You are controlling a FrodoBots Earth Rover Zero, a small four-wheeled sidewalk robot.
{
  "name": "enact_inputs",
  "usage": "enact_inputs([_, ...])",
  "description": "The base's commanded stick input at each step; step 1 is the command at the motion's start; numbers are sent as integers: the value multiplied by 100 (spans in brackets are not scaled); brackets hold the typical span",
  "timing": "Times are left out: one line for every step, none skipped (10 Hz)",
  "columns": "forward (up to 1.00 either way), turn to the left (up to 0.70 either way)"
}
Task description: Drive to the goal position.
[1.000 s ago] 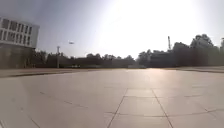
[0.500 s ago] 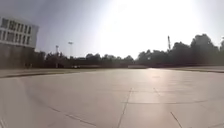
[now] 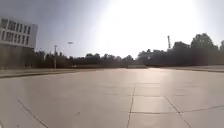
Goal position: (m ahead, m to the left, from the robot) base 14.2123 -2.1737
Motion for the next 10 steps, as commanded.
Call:
enact_inputs([70, -2])
enact_inputs([70, -2])
enact_inputs([70, -2])
enact_inputs([70, -2])
enact_inputs([70, -2])
enact_inputs([70, -2])
enact_inputs([70, -2])
enact_inputs([70, -2])
enact_inputs([70, -2])
enact_inputs([70, -2])
